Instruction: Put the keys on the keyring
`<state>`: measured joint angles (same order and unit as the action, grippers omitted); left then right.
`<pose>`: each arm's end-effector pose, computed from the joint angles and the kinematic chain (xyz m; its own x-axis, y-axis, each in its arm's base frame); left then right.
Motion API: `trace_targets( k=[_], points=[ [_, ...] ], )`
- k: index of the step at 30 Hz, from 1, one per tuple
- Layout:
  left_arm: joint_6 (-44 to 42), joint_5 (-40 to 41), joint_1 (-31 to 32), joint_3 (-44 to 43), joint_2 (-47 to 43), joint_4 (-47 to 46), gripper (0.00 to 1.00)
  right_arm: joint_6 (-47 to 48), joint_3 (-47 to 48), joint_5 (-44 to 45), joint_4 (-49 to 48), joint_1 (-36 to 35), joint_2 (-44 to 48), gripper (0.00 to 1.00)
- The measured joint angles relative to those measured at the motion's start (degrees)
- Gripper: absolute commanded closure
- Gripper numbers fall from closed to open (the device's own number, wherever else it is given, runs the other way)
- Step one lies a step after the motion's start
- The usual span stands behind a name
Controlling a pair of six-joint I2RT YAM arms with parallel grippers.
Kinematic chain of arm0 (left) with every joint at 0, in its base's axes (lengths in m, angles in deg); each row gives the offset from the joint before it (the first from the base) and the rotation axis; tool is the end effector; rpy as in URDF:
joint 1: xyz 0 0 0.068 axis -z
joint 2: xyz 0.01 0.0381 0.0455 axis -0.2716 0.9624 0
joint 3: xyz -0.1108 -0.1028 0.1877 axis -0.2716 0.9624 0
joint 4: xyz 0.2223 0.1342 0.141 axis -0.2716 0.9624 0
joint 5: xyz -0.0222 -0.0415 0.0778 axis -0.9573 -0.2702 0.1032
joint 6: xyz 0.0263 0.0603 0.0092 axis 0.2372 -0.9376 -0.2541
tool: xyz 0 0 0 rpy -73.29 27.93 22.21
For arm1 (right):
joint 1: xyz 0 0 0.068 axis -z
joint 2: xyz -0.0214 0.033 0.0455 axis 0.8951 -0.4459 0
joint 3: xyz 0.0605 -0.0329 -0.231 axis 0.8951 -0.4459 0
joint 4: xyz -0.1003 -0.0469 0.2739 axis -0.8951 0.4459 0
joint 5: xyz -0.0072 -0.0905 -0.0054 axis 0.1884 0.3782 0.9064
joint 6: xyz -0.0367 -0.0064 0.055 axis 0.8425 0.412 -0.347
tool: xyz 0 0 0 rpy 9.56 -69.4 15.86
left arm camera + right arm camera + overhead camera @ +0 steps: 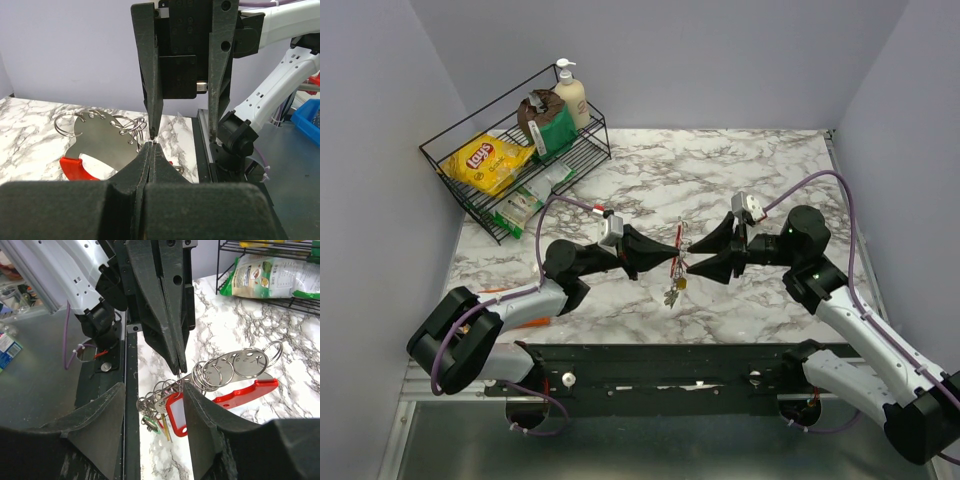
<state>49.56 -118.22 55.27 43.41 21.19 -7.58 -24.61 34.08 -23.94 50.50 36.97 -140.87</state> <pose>0.2065 -0.2169 0.2226 -0.1064 -0.3383 -0.9350 0.9920 0.0286 -0.1232 0.2167 0.1586 0.2941 -0.1421 -0.0088 -0.9898 -0.9864 0.0842 0.1409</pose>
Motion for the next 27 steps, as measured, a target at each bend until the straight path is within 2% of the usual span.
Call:
trace_targets(
  k=[14, 16, 23, 26, 27],
  points=[
    [0.61, -0.37, 0.63, -0.22, 0.0, 0.0, 1.0, -0.46, 0.0, 0.94, -0.5, 0.0, -1.38, 0.5],
    [0.63, -0.39, 0.76, -0.26, 0.0, -0.02, 1.0, -0.72, 0.0, 0.94, -0.79, 0.0, -1.55, 0.6],
    [0.76, -0.44, 1.44, -0.66, 0.0, -0.11, 1.0, -1.66, 0.0, 0.9, -2.08, 0.0, -2.56, 0.67],
    [0.79, -0.5, 1.51, -0.94, 0.0, -0.13, 1.0, -1.95, 0.0, 0.85, -2.19, 0.0, -2.62, 0.76],
    [0.79, -0.5, 1.51, -1.01, 0.0, -0.17, 1.0, -1.92, 0.0, 0.81, -2.27, 0.0, -2.62, 0.84]
  ],
)
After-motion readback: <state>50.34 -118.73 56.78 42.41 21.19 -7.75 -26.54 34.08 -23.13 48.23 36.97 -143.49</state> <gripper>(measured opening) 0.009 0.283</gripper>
